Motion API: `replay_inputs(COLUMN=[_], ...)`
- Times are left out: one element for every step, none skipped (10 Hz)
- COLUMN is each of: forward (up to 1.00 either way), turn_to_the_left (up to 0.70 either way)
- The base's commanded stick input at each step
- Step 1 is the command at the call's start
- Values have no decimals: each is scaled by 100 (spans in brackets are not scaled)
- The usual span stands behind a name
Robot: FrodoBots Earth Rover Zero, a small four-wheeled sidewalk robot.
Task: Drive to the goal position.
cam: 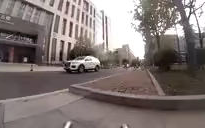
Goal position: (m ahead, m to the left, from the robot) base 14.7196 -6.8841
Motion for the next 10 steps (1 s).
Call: replay_inputs(forward=[86, 87, 87, 87, 87, 87, 87, 87, 88, 98], turn_to_the_left=[32, 33, 33, 33, 33, 33, 33, 33, 34, 38])
